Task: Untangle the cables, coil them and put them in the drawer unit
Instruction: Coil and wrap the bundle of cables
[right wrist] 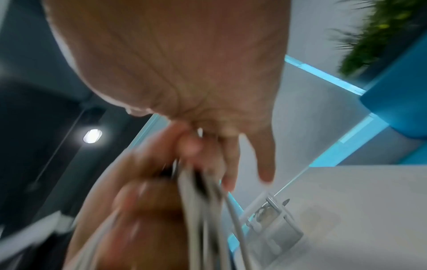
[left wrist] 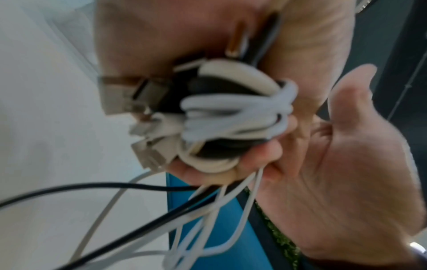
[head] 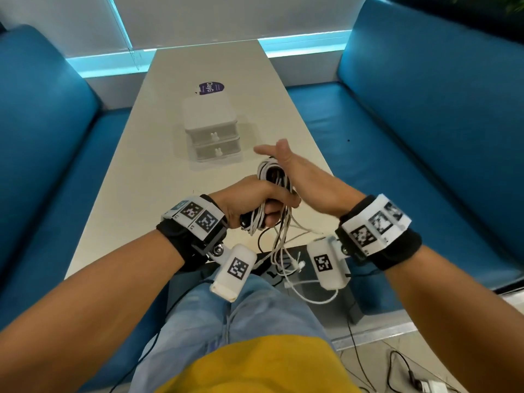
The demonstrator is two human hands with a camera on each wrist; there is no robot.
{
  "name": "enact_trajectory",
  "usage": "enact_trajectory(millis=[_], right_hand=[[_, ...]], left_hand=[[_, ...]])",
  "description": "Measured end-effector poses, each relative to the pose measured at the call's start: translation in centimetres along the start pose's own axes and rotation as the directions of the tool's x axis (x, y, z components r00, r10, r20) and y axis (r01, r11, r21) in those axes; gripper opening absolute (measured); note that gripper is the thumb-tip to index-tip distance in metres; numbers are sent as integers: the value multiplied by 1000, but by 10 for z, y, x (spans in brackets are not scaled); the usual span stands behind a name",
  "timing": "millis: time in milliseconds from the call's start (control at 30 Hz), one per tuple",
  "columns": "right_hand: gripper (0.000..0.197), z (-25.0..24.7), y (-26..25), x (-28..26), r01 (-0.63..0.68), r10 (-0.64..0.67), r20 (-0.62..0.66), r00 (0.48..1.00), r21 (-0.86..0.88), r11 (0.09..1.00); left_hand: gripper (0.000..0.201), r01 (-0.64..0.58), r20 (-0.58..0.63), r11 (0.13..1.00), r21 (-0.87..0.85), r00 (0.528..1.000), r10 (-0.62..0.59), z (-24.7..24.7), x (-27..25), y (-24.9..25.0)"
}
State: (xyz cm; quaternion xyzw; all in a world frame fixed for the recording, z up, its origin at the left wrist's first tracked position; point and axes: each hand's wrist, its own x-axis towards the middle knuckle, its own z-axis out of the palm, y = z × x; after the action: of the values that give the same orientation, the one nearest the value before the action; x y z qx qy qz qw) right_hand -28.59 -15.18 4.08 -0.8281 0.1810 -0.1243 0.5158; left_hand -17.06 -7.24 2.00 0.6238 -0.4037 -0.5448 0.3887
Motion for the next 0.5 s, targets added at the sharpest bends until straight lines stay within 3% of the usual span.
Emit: enact_trajectory(millis=[67,167,300,400,500], right_hand=[[59,-4,-7,5,38,-36,-22,999,109,993],[31,0,-15,11,148,-99,-161,982,329,933],[14,4,-16,10,220,-123,-289,949,332,917],[16,9,-14,10,264,-113,-407,907,337,904],[19,15,-12,13,293,-128,-500,857,269,917]], left_hand=[[16,8,97,1000,-21,995,-6,8,0,2],[15,-10,160,991,-134,987,31,14,1,8],[32,-3,162,994,-110,987,21,14,4,6],[44,32,147,998,-59,989,-23,12,5,7],[33,80,162,996,-45,984,-72,7,5,9]])
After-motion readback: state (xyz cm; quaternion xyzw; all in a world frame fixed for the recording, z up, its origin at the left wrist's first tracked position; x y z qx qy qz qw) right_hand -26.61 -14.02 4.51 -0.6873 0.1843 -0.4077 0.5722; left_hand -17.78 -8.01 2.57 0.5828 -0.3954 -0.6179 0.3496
